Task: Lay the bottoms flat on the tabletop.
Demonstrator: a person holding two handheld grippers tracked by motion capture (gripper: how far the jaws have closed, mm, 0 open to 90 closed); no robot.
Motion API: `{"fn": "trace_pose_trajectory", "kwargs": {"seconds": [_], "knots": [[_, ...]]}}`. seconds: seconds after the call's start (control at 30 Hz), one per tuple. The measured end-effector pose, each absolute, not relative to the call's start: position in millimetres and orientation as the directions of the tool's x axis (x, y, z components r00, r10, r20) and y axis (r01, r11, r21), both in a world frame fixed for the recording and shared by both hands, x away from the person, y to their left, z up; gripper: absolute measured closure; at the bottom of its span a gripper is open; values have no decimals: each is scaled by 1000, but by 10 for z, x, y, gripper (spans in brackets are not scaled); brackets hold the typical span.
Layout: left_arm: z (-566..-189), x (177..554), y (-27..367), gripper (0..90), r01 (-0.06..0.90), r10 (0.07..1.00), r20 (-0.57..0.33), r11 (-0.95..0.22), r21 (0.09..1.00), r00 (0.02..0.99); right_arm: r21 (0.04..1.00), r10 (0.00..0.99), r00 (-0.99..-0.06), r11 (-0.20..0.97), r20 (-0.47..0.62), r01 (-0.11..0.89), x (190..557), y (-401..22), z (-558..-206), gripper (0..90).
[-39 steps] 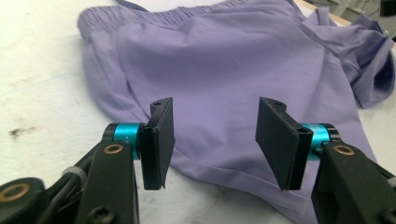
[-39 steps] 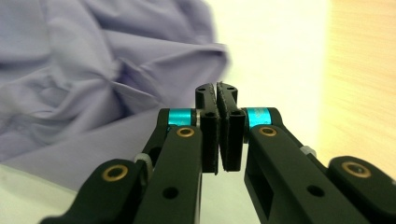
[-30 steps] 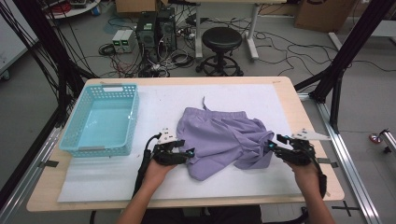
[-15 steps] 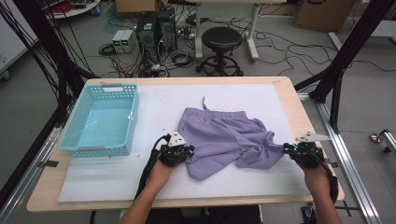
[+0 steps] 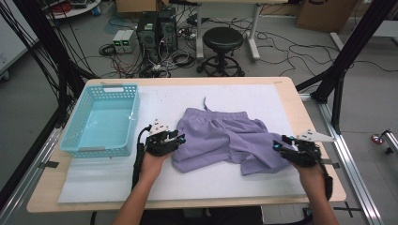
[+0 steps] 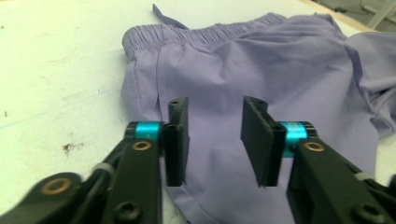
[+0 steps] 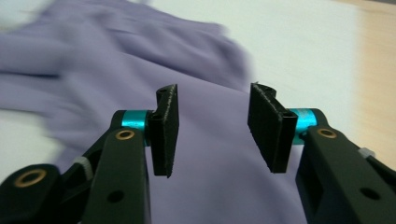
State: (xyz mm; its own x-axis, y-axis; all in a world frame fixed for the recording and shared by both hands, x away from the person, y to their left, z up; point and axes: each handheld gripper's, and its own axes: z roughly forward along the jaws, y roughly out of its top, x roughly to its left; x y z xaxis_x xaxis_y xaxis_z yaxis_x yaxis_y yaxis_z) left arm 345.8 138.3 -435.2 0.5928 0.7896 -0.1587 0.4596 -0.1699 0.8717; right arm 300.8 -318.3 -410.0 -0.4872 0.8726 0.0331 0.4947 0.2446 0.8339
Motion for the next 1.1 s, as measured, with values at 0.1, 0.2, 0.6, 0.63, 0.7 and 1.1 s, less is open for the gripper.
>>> {"fn": "trace_pose_trajectory", "kwargs": {"seconds": [0.1, 0.2, 0.6, 0.63, 0.7, 1.1], "knots": [[-4350, 3425, 1404, 549, 454, 789, -153, -173, 874, 595, 833, 828, -559, 281, 41, 477, 3041, -2938, -4126, 517], [-4334, 3391, 1441, 537, 443, 785, -150, -171, 880, 601, 818, 764, -644, 354, 26, 453, 3103, -2568, -4185, 506], [-4305, 3316, 1543, 522, 426, 765, -145, -182, 886, 628, 693, 607, -793, 595, -56, 407, 3330, -1625, -4528, 708], [-4300, 3309, 1569, 520, 426, 764, -144, -184, 886, 629, 680, 595, -803, 602, -35, 417, 3390, -1606, -4512, 899], [-4297, 3306, 1580, 518, 427, 764, -147, -182, 886, 628, 674, 592, -805, 611, -41, 415, 3409, -1600, -4502, 900], [-4417, 3217, 1446, 524, 433, 678, -128, -302, 849, 724, 722, 833, -552, 409, -46, 557, 3598, -2140, -4401, 803]]}}
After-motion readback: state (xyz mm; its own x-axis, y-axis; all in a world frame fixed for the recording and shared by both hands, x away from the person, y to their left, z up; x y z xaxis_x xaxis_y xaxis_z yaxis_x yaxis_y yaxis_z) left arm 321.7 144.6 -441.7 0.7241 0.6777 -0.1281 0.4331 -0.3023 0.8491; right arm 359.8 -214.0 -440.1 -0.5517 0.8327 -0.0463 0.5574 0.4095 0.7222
